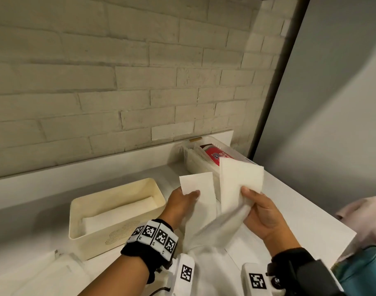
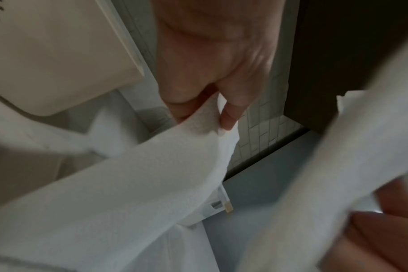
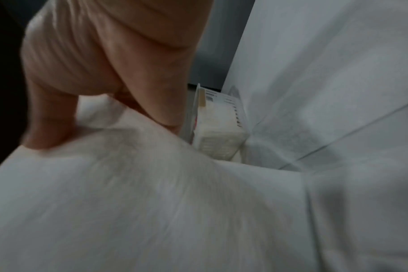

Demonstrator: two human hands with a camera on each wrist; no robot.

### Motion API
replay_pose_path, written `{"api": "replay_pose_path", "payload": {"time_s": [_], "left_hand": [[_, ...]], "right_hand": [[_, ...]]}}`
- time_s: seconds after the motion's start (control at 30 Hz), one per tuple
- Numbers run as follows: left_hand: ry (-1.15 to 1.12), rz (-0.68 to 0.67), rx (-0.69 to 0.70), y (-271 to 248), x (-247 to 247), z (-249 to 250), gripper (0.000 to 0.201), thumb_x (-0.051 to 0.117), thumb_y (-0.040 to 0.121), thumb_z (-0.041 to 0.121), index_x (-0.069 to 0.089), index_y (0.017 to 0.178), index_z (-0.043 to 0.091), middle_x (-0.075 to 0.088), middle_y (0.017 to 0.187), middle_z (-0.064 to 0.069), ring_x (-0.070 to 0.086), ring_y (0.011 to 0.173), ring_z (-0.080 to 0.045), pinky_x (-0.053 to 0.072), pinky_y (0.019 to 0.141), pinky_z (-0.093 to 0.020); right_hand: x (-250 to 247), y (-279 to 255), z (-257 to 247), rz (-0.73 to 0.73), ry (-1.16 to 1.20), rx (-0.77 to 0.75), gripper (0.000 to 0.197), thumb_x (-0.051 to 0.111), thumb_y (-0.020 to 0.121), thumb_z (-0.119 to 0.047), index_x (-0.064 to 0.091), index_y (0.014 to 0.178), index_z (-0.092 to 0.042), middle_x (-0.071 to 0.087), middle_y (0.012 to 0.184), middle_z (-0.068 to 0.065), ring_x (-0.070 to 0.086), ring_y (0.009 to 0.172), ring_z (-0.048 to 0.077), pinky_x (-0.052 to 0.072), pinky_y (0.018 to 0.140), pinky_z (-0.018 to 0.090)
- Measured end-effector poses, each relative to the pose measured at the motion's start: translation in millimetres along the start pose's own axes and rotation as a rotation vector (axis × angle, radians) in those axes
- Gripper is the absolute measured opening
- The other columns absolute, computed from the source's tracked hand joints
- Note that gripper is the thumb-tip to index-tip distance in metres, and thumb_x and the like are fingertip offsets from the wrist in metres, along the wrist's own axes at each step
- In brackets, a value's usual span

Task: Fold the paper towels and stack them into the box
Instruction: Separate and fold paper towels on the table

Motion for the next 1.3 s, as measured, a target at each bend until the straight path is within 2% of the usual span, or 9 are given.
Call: {"api": "replay_pose_path", "payload": {"time_s": [0.07,0.17,0.3,0.43,0.57,0.73,0.93,1.13,1.3], "left_hand": [[-0.020,-0.045,0.009,-3.2,6.3,4.4,0.021,0.061,0.088,0.018,0.065,0.109,0.013,0.071,0.106,-0.005,0.066,0.097,-0.023,0.050,0.095,-0.040],[-0.005,-0.074,0.012,-8.8,10.9,10.9,0.018,0.063,0.086,0.023,0.068,0.102,0.016,0.073,0.100,-0.002,0.068,0.094,-0.021,0.052,0.092,-0.042],[-0.043,-0.136,0.019,-13.7,12.6,16.0,0.016,0.052,0.095,0.025,0.067,0.100,0.020,0.072,0.097,0.001,0.068,0.089,-0.014,0.054,0.075,-0.027],[-0.063,-0.133,-0.017,-14.4,9.6,14.4,0.034,0.036,0.098,0.046,0.064,0.099,0.025,0.071,0.096,0.005,0.066,0.094,-0.015,0.050,0.084,-0.030],[-0.098,-0.170,-0.038,-15.6,12.4,16.9,0.051,0.028,0.094,0.058,0.066,0.097,0.024,0.072,0.093,-0.001,0.067,0.092,-0.017,0.052,0.082,-0.032],[-0.119,-0.188,0.010,-16.8,13.9,21.9,0.040,0.045,0.093,0.046,0.063,0.112,0.017,0.072,0.104,-0.005,0.068,0.096,-0.020,0.053,0.083,-0.031],[-0.078,-0.163,0.094,-14.6,12.2,23.8,0.028,0.063,0.086,0.034,0.064,0.110,0.018,0.072,0.100,0.001,0.068,0.094,-0.017,0.053,0.082,-0.029],[0.010,-0.020,0.105,-9.1,2.9,22.8,0.019,0.057,0.092,0.030,0.064,0.103,0.016,0.071,0.099,-0.005,0.067,0.094,-0.023,0.051,0.092,-0.040],[0.031,0.100,0.119,-6.7,-12.3,31.1,0.017,0.055,0.093,0.030,0.064,0.098,0.015,0.070,0.101,-0.009,0.066,0.094,-0.027,0.052,0.090,-0.040]], "right_hand": [[3.8,5.5,18.0,0.029,-0.096,0.057,0.080,0.093,0.041,-0.027,0.063,0.113,-0.005,0.069,0.109,0.012,0.068,0.095,0.026,0.057,0.073,0.035],[-3.3,11.8,38.2,0.146,-0.329,0.110,0.047,0.079,0.068,-0.023,0.064,0.111,-0.010,0.069,0.112,0.010,0.066,0.099,0.026,0.054,0.081,0.035],[-4.4,12.9,38.3,0.254,-0.550,0.102,0.010,0.067,0.083,-0.025,0.065,0.092,-0.021,0.070,0.094,-0.004,0.065,0.085,0.014,0.050,0.065,0.024],[-1.9,17.7,39.7,0.308,-0.614,0.114,0.022,0.068,0.082,-0.030,0.065,0.101,-0.019,0.068,0.095,-0.004,0.062,0.088,0.016,0.049,0.070,0.029],[5.6,21.4,42.0,0.306,-0.629,0.142,0.016,0.070,0.081,-0.030,0.062,0.092,-0.023,0.067,0.093,-0.003,0.062,0.084,0.016,0.049,0.064,0.027],[12.2,23.6,40.8,0.291,-0.643,0.128,0.013,0.068,0.082,-0.031,0.061,0.090,-0.025,0.066,0.087,-0.008,0.061,0.079,0.012,0.046,0.059,0.022],[14.4,25.1,38.8,0.302,-0.640,0.094,0.010,0.068,0.082,-0.031,0.058,0.082,-0.028,0.065,0.086,-0.009,0.061,0.078,0.011,0.044,0.057,0.021],[15.0,30.4,42.4,0.283,-0.653,0.102,0.013,0.068,0.082,-0.034,0.056,0.081,-0.030,0.061,0.085,-0.012,0.058,0.078,0.009,0.046,0.069,0.026],[1.7,31.5,48.2,0.252,-0.863,0.206,0.016,0.075,0.077,-0.026,0.061,0.083,-0.021,0.066,0.081,-0.004,0.061,0.071,0.011,0.047,0.058,0.022]]}}
Point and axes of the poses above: each hand's wrist, its own y-axis towards the middle knuckle, its own x-axis out of the palm, z = x × y, the point moved 9 cm from there along y, towards the middle knuckle
